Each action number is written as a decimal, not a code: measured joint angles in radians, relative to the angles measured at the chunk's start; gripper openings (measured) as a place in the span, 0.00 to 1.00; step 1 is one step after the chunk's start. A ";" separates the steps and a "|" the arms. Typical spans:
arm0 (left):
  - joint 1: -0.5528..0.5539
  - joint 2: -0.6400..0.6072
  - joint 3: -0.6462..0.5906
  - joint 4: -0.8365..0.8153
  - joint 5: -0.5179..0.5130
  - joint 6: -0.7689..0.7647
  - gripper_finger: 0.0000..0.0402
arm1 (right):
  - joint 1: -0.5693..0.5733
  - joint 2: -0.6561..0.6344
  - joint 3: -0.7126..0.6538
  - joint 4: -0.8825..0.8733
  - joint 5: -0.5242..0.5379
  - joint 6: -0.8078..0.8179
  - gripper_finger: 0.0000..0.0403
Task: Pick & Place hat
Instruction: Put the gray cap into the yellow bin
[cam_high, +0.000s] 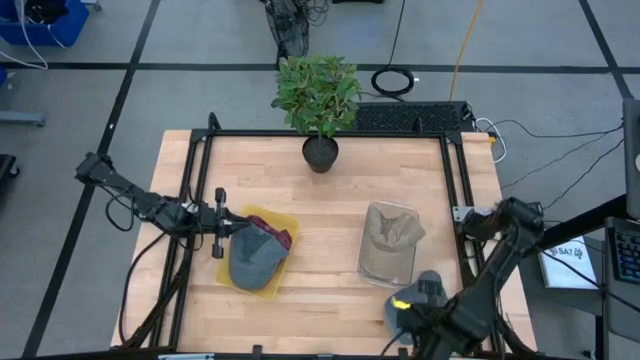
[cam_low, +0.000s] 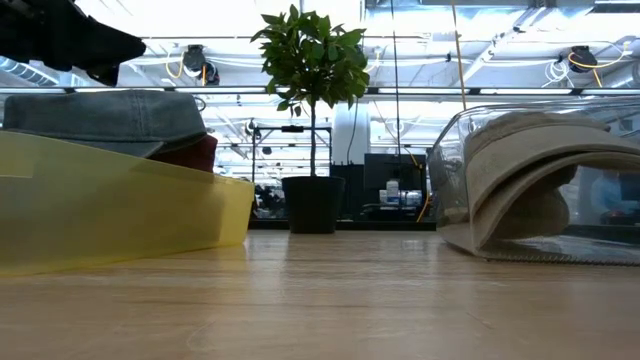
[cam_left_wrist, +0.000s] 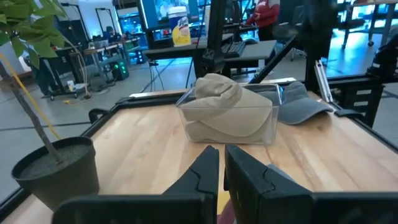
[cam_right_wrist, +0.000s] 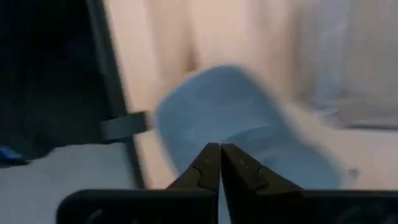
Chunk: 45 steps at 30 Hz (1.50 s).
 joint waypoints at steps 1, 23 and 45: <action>0.000 0.000 0.000 -0.001 0.000 -0.003 0.09 | 0.004 0.017 0.000 0.012 -0.032 0.016 0.04; 0.000 0.000 0.000 -0.020 0.003 -0.012 0.09 | 0.055 0.153 -0.001 -0.120 -0.109 0.281 0.64; 0.000 0.000 0.000 -0.033 0.046 -0.034 0.09 | 0.110 0.173 -0.238 0.046 -0.124 0.381 0.63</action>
